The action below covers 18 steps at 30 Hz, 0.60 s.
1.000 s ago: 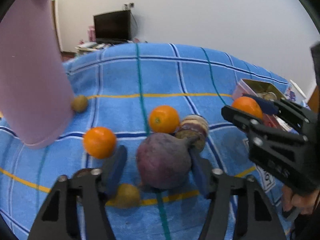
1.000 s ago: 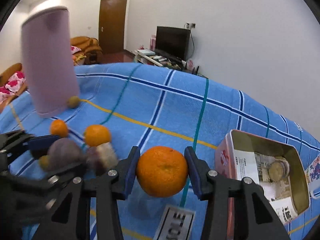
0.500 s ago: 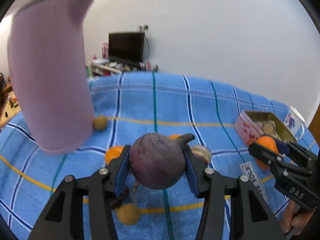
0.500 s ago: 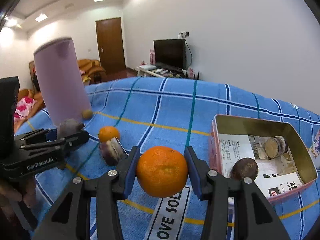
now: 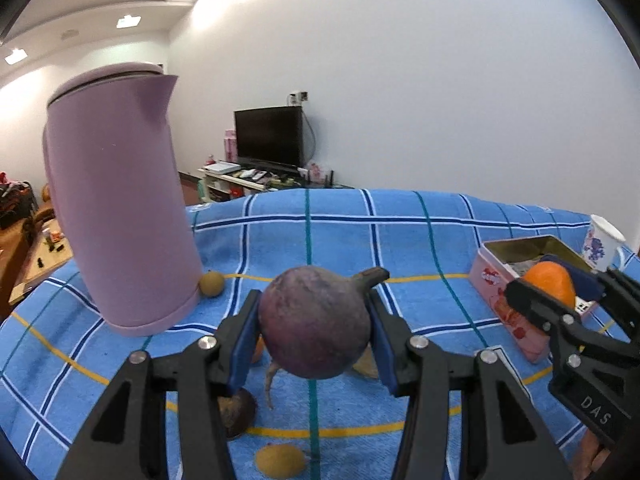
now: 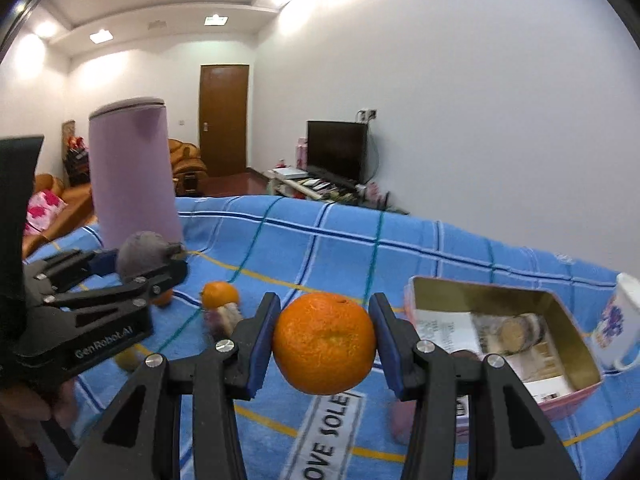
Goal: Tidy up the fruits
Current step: 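Carry the orange and beet over the tin and open the right tool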
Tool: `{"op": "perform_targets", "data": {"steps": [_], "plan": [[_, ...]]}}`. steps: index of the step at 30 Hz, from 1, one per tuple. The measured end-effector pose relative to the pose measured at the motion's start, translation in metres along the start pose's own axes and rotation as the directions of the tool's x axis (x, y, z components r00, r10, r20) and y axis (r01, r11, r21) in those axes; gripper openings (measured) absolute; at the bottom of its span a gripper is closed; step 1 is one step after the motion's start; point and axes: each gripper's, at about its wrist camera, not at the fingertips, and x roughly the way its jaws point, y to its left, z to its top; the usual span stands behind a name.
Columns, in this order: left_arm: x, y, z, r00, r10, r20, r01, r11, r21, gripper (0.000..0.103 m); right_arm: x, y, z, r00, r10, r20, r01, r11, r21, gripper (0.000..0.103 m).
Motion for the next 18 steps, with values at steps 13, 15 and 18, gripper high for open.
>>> {"op": "perform_targets", "data": {"steps": [13, 15, 18], "plan": [[-0.005, -0.030, -0.005, 1.000, 0.017, -0.019, -0.017, 1.000, 0.015, 0.052, -0.017, -0.016, -0.006, 0.999, -0.041, 0.033, 0.042, 0.999, -0.021, 0.048], [-0.005, -0.037, -0.006, 1.000, 0.013, -0.022, -0.013, 1.000, 0.026, 0.052, -0.019, -0.020, -0.006, 0.998, -0.045, 0.039, 0.045, 0.999, -0.017, 0.048], [-0.005, -0.045, -0.006, 1.000, 0.008, -0.027, -0.008, 0.999, 0.032, 0.052, -0.021, -0.026, -0.006, 0.998, -0.049, 0.046, 0.049, 0.999, -0.006, 0.048]]}}
